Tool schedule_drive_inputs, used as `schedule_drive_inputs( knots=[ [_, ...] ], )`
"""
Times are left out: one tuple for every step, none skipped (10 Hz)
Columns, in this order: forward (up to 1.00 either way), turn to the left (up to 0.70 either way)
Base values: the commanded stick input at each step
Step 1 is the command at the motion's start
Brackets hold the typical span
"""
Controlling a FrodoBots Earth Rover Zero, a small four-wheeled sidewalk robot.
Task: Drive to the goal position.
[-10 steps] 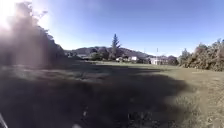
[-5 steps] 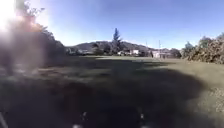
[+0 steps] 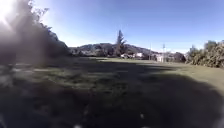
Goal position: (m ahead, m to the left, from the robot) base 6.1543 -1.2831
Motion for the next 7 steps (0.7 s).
schedule_drive_inputs(
  knots=[
    [1.00, 0.00],
    [1.00, 0.00],
    [1.00, 0.00],
    [1.00, 0.00],
    [1.00, 0.00],
    [1.00, 0.00],
    [1.00, 0.00]
  ],
)
